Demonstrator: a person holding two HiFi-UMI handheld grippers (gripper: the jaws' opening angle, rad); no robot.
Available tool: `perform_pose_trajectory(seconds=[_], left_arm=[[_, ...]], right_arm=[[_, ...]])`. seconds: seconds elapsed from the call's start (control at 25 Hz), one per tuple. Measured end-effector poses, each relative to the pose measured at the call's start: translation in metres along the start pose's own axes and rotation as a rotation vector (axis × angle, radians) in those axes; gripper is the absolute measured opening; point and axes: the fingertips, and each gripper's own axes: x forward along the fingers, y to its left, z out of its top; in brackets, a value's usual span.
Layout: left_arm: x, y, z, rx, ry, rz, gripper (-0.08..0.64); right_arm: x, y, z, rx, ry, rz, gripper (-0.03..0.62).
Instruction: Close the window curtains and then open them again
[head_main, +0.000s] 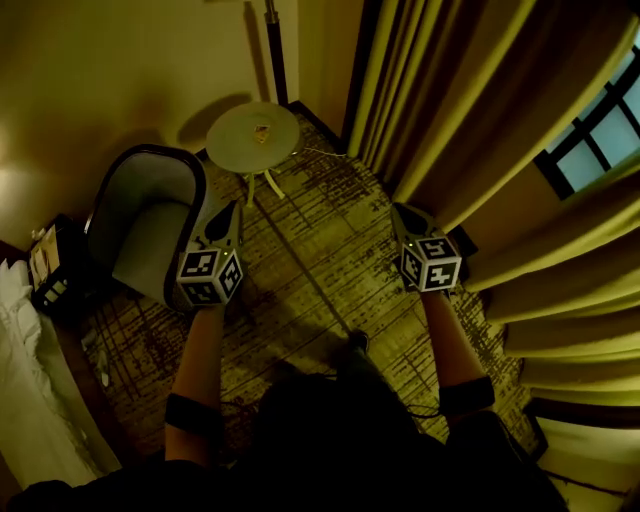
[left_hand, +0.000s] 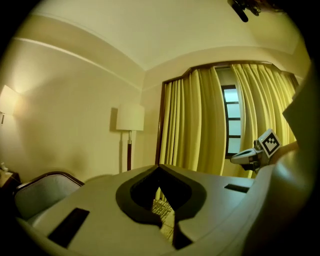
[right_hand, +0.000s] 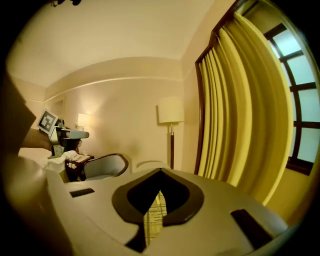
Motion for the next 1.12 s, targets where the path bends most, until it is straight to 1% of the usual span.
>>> perform_pose_trajectory(seconds=[0.16, 0.28, 0.52, 0.72, 0.92, 1.12], left_arm=[[0.015, -0.014, -0.013, 0.042, 0.022, 0.006, 0.0], [0.02, -0.017, -0.021, 0.045, 0.038, 0.025, 0.0], [0.027, -0.036, -0.029, 0.075, 0.064, 0.02, 0.0], [0.04, -0.045, -0.026, 0.086, 0.07, -0.003, 0.0], [0.061, -0.063, -0.018, 0.093, 0.063, -0.043, 0.0], [0.095, -0.094, -0.016, 0.083, 0.062, -0.088, 0.0]], right_arm=[[-0.021, -0.041, -0.012, -0.038, 0.005, -0.085, 0.005], [-0.031, -0.06, -0.021, 0.003, -0.001, -0.125, 0.005], [-0.032, -0.073, -0.032, 0.033, -0.003, -0.131, 0.005], [-0.031, -0.08, -0.037, 0.047, -0.008, -0.143, 0.005], [-0.037, -0.098, -0.044, 0.069, 0.003, -0.166, 0.005], [-0.045, -0.13, -0.054, 0.087, 0.012, -0.198, 0.005]])
